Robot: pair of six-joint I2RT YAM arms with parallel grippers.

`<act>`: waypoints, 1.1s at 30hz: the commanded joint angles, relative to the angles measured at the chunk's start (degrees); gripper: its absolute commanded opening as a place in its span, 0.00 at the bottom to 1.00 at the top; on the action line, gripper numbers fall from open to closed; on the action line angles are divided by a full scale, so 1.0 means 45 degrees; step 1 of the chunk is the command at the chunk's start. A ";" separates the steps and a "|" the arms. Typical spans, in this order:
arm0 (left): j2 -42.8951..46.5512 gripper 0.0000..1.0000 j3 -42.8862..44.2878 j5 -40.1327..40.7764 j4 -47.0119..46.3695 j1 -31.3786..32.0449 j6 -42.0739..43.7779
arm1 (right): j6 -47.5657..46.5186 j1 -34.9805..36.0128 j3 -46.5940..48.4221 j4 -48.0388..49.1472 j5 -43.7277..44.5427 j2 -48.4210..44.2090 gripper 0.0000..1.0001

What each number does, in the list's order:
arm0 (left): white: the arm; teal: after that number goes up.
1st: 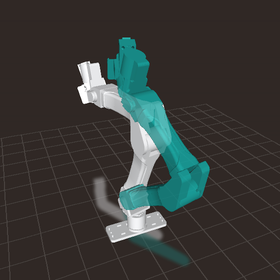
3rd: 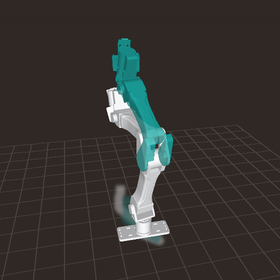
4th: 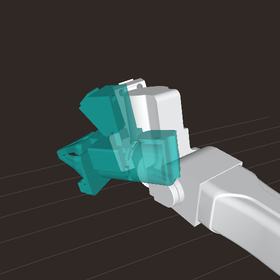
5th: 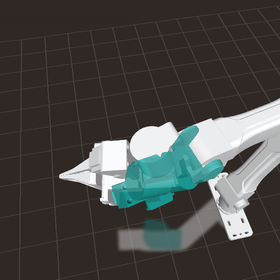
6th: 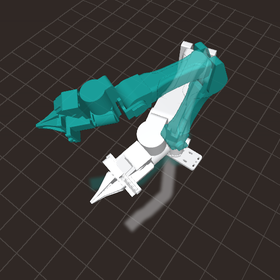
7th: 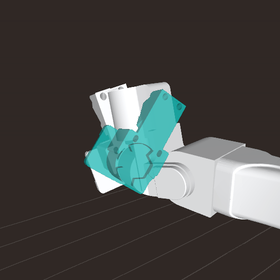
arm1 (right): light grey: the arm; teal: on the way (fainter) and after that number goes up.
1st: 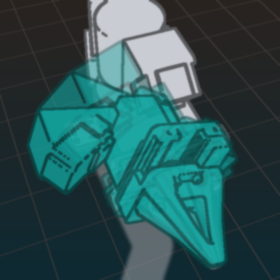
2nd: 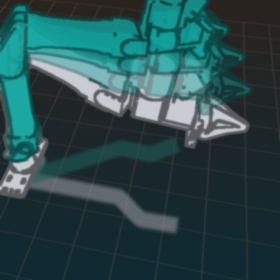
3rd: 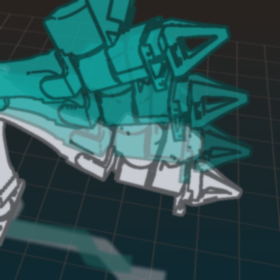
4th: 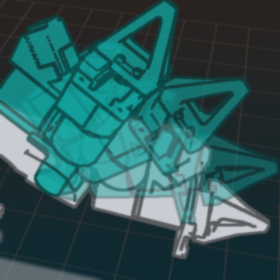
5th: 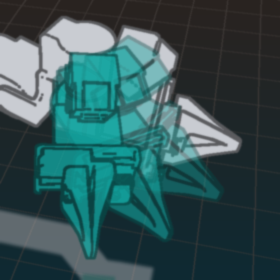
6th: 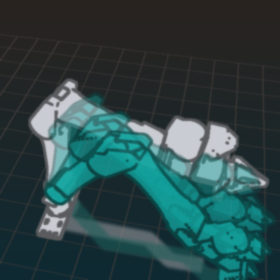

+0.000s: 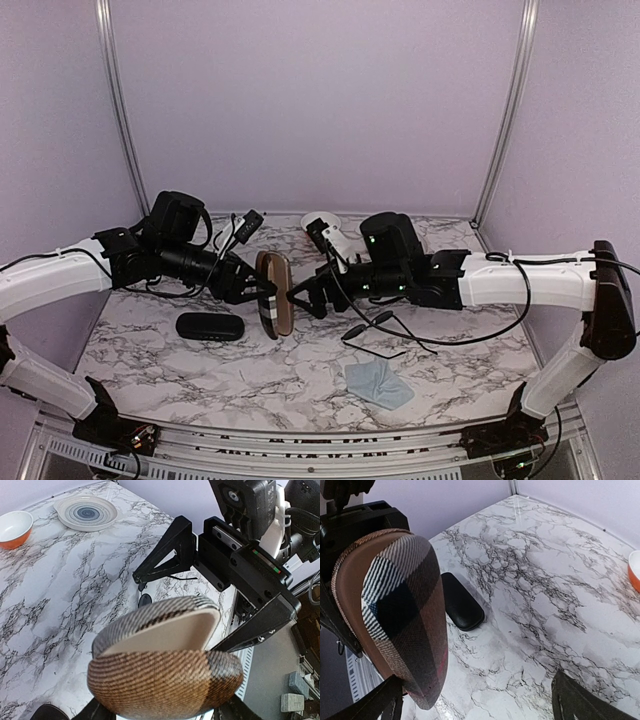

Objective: Organize the sunglasses
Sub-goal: Open the sunglasses case.

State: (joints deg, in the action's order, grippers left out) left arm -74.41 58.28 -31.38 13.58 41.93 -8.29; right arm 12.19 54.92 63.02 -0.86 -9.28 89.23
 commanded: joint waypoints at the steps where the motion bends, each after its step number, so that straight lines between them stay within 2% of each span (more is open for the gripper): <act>1: 0.0696 0.27 0.0154 -0.2801 -0.0631 0.0486 0.0177 | 0.0029 -0.0751 -0.0137 -0.0783 0.2437 0.0432 1.00; 15: 0.0663 0.27 0.0154 -0.2710 -0.0626 0.0486 0.0222 | 0.0031 -0.0759 -0.0056 -0.0880 0.2112 0.0369 1.00; 23: 0.0598 0.27 0.0164 -0.2374 -0.0635 0.0486 0.0201 | -0.0285 -0.0758 -0.0785 0.1065 -0.2539 -0.0652 1.00; 27: 0.0597 0.27 0.0164 -0.2345 -0.0616 0.0486 0.0183 | 0.0096 -0.0753 -0.1137 0.2071 -0.3181 -0.1043 0.99; 29: 0.0588 0.27 0.0154 -0.2323 -0.0598 0.0486 0.0193 | 0.0274 -0.0749 -0.1243 0.2459 -0.3433 -0.1175 0.95; 33: 0.0598 0.27 0.0154 -0.2283 -0.0614 0.0486 0.0190 | 0.0542 -0.0747 -0.1220 0.3021 -0.4371 -0.1225 0.82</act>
State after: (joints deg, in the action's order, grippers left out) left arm -73.38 58.19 -40.10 13.47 43.94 -8.25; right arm 12.91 51.83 57.10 7.14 -23.42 85.23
